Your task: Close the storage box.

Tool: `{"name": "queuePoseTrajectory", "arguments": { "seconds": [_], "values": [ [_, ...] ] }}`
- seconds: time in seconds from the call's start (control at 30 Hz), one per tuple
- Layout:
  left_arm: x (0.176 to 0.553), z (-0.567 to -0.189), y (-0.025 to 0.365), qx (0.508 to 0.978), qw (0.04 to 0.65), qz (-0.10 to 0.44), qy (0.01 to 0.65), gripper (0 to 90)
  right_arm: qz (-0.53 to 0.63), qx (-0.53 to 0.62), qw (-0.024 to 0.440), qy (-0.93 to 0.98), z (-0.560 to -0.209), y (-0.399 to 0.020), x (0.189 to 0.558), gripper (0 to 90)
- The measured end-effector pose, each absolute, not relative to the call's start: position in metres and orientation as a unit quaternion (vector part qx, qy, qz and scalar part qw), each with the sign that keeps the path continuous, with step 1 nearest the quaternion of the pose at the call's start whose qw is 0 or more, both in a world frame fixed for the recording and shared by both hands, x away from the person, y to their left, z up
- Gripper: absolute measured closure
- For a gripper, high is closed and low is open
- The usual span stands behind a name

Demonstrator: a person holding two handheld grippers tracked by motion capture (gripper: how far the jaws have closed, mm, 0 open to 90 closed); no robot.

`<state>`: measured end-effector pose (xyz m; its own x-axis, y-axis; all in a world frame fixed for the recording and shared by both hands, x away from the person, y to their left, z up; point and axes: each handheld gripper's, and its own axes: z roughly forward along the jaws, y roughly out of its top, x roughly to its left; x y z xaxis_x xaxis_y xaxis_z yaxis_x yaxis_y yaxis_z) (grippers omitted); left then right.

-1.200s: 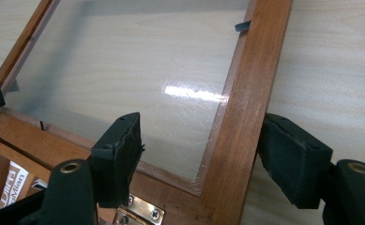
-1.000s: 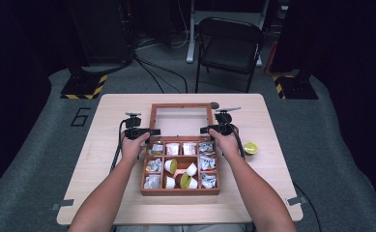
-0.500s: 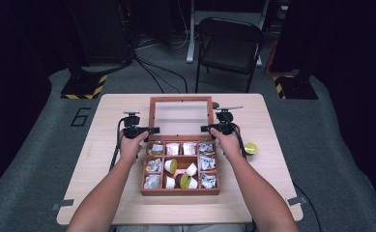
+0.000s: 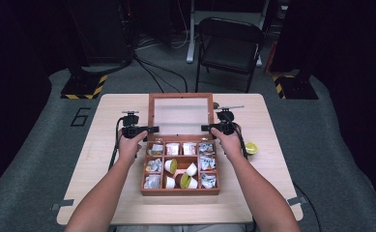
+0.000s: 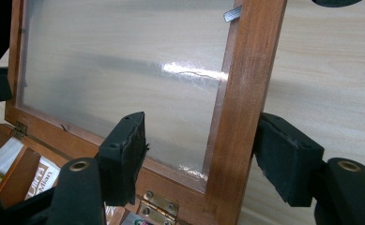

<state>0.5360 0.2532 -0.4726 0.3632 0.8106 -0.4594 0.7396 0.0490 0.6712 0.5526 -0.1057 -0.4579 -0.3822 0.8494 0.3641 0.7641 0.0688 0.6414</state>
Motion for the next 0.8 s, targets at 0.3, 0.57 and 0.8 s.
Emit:
{"name": "queuePoseTrajectory", "arguments": {
  "seconds": [0.3, 0.57, 0.8],
  "values": [
    [0.531, -0.466, 0.254, 0.69, 0.465, 0.044, 0.553, 40.2, 0.412, 0.54, 0.063, 0.731, -0.452, -0.107, 0.547, 34.9],
    [0.526, -0.46, 0.255, 0.696, 0.467, 0.051, 0.543, 40.8, 0.416, 0.532, 0.074, 0.734, -0.446, -0.108, 0.541, 37.6],
    [0.521, -0.456, 0.256, 0.709, 0.466, 0.063, 0.526, 40.9, 0.424, 0.521, 0.078, 0.737, -0.441, -0.11, 0.535, 38.0]
  ]
}}
